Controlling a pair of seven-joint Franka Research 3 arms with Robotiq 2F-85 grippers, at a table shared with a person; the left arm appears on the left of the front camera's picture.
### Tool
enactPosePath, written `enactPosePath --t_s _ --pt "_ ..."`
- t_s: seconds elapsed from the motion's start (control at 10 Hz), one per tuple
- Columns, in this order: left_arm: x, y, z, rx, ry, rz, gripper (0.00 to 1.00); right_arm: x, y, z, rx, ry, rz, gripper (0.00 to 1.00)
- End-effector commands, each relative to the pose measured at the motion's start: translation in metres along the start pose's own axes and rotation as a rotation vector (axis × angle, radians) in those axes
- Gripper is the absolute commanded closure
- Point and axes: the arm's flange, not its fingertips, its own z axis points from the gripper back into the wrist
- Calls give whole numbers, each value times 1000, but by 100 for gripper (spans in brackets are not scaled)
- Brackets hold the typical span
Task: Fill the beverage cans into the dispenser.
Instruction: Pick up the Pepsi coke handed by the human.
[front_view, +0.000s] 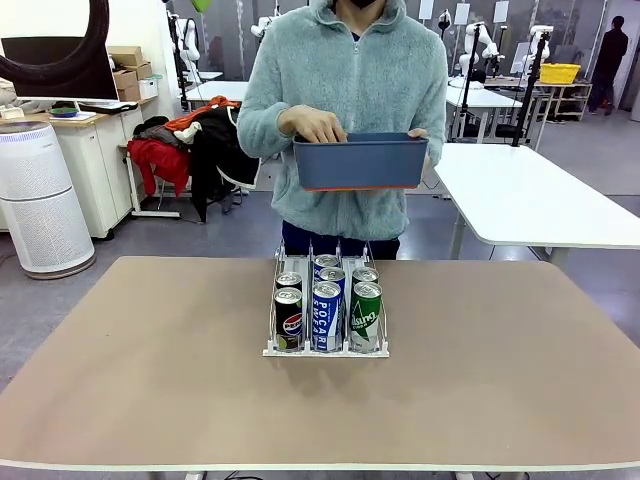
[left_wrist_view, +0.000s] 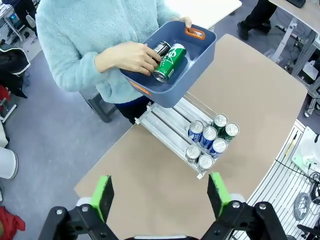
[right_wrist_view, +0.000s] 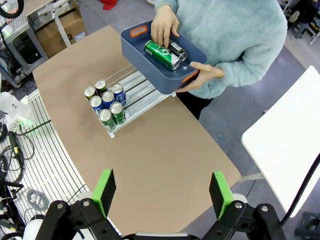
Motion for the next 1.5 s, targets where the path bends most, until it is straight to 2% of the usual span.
enactPosePath --t_s 0.0,1.4 --pt "-7 -1 1 6 10 1 0 0 2 0 0 0 1 0" --pt "-7 -1 1 6 10 1 0 0 2 0 0 0 1 0"
